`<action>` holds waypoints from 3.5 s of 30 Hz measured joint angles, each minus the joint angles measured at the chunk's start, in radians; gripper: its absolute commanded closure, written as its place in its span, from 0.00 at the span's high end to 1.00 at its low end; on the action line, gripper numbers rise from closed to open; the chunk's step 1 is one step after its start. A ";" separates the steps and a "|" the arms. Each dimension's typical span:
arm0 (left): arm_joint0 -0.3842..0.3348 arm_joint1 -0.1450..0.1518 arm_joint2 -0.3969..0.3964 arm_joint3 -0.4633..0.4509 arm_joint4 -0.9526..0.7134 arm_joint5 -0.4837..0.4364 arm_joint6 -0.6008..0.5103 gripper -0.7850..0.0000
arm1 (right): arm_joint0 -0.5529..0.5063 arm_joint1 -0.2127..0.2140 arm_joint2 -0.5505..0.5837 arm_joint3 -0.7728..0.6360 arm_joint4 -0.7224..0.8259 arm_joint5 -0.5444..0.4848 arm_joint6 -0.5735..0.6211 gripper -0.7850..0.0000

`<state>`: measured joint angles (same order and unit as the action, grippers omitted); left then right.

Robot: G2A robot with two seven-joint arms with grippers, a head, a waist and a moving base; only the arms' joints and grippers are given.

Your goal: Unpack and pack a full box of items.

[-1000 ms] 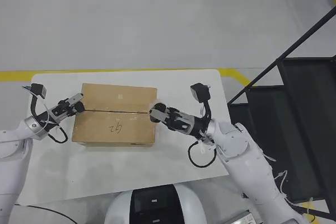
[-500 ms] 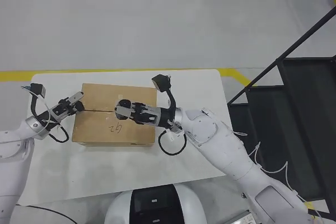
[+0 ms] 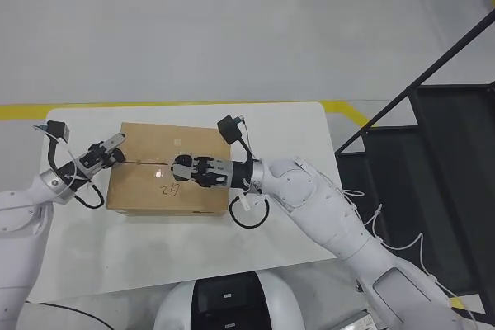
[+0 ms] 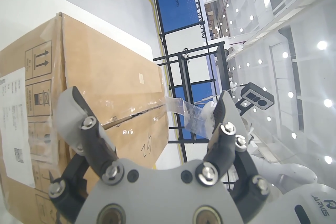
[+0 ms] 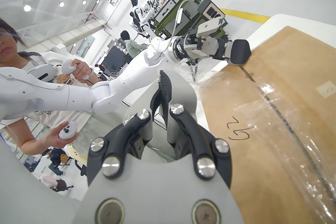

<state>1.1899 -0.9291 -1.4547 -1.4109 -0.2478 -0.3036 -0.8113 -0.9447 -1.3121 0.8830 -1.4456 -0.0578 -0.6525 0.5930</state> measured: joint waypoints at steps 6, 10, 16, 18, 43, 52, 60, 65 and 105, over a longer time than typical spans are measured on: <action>0.000 -0.002 -0.003 -0.002 -0.006 -0.005 0.011 1.00 | 0.000 0.000 0.000 0.000 -0.001 0.000 0.000 0.00; 0.001 -0.003 -0.004 -0.001 -0.005 -0.005 0.017 1.00 | 0.000 0.000 0.000 0.000 -0.001 0.000 0.000 0.00; -0.007 -0.005 0.004 0.006 0.004 0.005 0.023 1.00 | 0.001 -0.007 -0.011 -0.009 0.007 0.005 -0.035 0.00; -0.010 -0.007 0.009 0.007 0.007 0.007 0.025 1.00 | 0.020 -0.017 -0.033 0.018 0.013 0.003 -0.047 0.00; 0.012 -0.007 -0.011 -0.024 0.038 0.018 0.033 1.00 | 0.204 -0.149 -0.221 0.405 0.044 -0.035 -0.159 0.00; 0.022 -0.007 -0.015 -0.036 0.046 0.024 0.036 1.00 | 0.233 -0.185 -0.238 0.479 0.023 -0.043 -0.206 0.00; 0.031 -0.008 -0.016 -0.046 0.051 0.030 0.035 1.00 | 0.266 -0.226 -0.266 0.545 0.016 -0.046 -0.230 0.00; 0.033 -0.007 -0.025 -0.048 0.050 0.034 0.033 1.00 | 0.293 -0.254 -0.286 0.592 0.016 -0.062 -0.227 0.00; -0.086 -0.036 0.045 0.220 -0.078 0.231 -0.016 1.00 | 0.343 -0.339 -0.231 0.718 0.000 -0.196 -0.181 0.00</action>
<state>1.1037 -0.9653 -1.4096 -1.1906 -0.3261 -0.0723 -0.8270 -0.6020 -1.6508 0.6522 -0.7273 -0.0578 -0.8484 0.4116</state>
